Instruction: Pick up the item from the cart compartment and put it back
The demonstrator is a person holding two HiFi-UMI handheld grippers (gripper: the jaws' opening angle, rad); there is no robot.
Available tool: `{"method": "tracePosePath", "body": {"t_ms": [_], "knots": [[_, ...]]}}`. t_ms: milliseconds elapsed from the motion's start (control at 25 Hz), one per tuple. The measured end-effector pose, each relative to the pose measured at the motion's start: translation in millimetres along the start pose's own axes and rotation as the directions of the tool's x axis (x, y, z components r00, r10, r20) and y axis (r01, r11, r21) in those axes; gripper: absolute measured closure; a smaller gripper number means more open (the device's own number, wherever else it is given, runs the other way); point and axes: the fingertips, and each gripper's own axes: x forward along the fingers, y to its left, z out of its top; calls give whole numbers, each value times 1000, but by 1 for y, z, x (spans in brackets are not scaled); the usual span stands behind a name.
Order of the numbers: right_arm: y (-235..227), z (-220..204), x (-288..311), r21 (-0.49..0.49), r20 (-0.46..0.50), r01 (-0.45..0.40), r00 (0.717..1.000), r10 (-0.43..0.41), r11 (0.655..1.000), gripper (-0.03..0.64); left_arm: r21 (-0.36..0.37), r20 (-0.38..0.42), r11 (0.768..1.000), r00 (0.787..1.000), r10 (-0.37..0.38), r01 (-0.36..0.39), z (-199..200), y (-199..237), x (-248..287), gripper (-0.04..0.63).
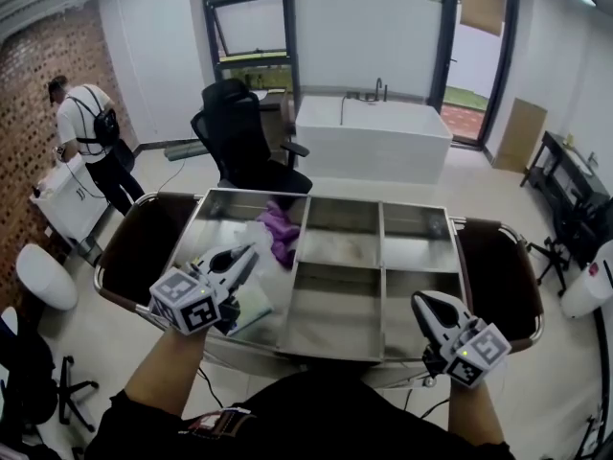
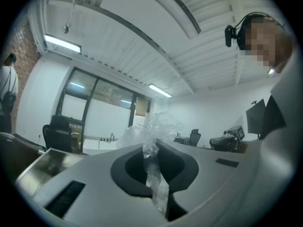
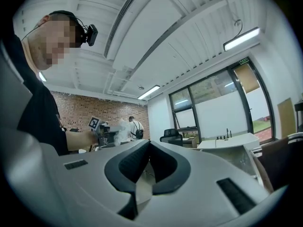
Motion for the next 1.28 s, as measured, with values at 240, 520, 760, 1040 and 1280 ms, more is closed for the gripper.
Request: {"method": "tracePosePath", "body": {"t_ms": [240, 520, 760, 1040, 1280], "knots": [[7, 4, -6, -17, 18, 5, 1000, -4, 1000, 620, 86, -147, 995, 988, -46, 59, 8, 11, 113, 595], [0, -6, -35, -1, 9, 54, 999, -54, 999, 620, 324, -507, 944, 853, 120, 60, -78, 38, 220, 594], [-3, -10, -49, 7, 20, 76, 997, -76, 997, 620, 330, -700, 921, 708, 92, 206, -147, 28, 250, 429], [-2, -7, -48, 8, 21, 71, 997, -71, 997, 620, 298, -702, 944, 703, 115, 143, -137, 37, 236, 265], [3, -3, -31, 8, 26, 31, 999, -31, 999, 620, 115, -409, 984, 910, -75, 133, -47, -2, 189, 287]]}}
